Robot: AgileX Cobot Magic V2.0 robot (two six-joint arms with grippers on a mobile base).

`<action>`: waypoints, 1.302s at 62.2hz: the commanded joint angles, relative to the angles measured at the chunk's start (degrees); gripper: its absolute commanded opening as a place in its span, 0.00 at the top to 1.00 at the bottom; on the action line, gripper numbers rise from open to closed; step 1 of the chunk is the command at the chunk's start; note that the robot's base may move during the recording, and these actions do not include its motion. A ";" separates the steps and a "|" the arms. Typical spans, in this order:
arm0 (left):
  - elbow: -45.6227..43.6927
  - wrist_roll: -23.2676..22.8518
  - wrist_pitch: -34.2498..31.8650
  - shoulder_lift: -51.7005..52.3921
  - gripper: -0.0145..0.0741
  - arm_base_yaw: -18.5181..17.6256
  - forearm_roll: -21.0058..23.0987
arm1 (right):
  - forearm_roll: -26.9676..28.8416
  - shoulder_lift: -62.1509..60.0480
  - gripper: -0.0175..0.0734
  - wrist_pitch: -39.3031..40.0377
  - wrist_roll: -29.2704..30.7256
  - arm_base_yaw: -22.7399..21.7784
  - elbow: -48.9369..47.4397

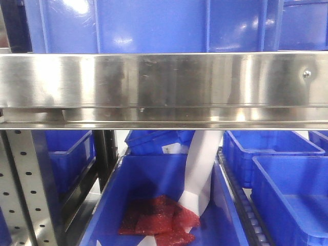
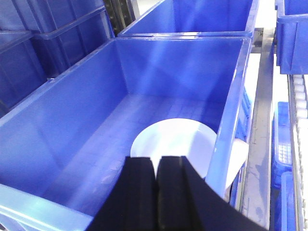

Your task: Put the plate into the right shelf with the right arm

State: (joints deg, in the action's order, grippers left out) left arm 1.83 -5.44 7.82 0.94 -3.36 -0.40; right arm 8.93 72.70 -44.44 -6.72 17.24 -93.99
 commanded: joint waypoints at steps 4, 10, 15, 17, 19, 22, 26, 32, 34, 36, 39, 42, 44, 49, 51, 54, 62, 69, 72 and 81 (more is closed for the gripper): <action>0.54 -0.34 -4.92 0.45 0.89 -0.11 -0.01 | 0.02 -1.45 0.75 4.56 0.17 -0.34 -1.77; 0.54 -0.34 -4.92 0.45 0.89 -0.11 -0.01 | -0.08 -1.45 0.75 5.93 0.17 -0.34 -1.77; 0.54 -0.34 -4.92 0.45 0.89 -0.11 -0.01 | -2.76 -2.07 0.75 7.57 0.69 -0.60 -1.77; 0.54 -0.34 -4.92 0.45 0.89 -0.11 -0.01 | -4.78 -2.39 0.75 7.49 0.75 -0.76 -1.77; 0.54 -0.34 -4.92 0.45 0.89 -0.11 -0.01 | -7.21 -2.97 0.75 7.35 0.75 -0.92 -1.50; 0.54 -0.34 -4.92 0.45 0.89 -0.11 -0.01 | -12.28 -4.11 0.75 7.51 0.75 -1.03 -0.28; 0.54 -0.34 -4.92 0.45 0.89 -0.11 -0.01 | -18.50 -6.54 0.75 9.02 0.75 -1.45 2.97; 0.54 -0.34 -4.92 0.45 0.89 -0.11 -0.01 | -22.79 -11.05 0.75 14.92 0.18 -3.53 10.07; 0.54 -0.34 -4.92 0.45 0.89 -0.11 -0.01 | -22.92 -12.86 0.75 17.61 0.04 -4.84 13.09; 0.54 -0.34 -4.92 0.45 0.89 -0.11 -0.01 | -22.92 -14.37 0.75 19.85 -0.16 -6.02 15.71; 0.54 -0.34 -4.92 0.45 0.89 -0.11 -0.01 | -22.92 -17.17 0.75 24.03 -0.77 -8.27 20.63; 0.54 -0.34 -4.92 0.45 0.89 -0.11 -0.01 | -22.92 -20.21 0.75 28.34 -1.82 -10.57 25.89; 0.54 -0.34 -4.92 0.45 0.89 -0.11 -0.01 | -22.92 -22.31 0.75 31.32 -2.61 -12.17 29.78; 0.54 -0.34 -4.92 0.45 0.89 -0.11 -0.01 | -22.87 -27.21 0.75 37.41 -3.80 -15.68 38.56; 0.54 -0.34 -4.92 0.45 0.89 -0.11 -0.01 | -22.87 -29.57 0.75 39.63 -4.05 -17.29 42.57; 0.54 -0.34 -4.92 0.45 0.89 -0.11 -0.01 | -22.82 -32.43 0.75 43.26 -4.10 -19.18 47.22; 0.54 -0.34 -4.92 0.45 0.89 -0.11 -0.01 | -22.55 -41.23 0.75 49.47 -4.10 -23.46 59.92; 0.54 -0.34 -4.92 0.45 0.89 -0.11 -0.01 | -22.07 -47.95 0.75 49.45 -4.10 -24.06 67.27; 0.54 -0.34 -4.92 0.45 0.89 -0.11 -0.01 | -21.91 -50.36 0.75 48.66 -4.10 -24.06 69.33; 0.54 -0.34 -4.92 0.45 0.89 -0.11 -0.01 | -20.20 -58.54 0.75 44.44 -4.16 -24.01 73.99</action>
State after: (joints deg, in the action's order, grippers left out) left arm 1.83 -5.44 7.82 0.94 -3.36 -0.40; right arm -12.09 17.40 -2.85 -10.66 -6.38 -20.06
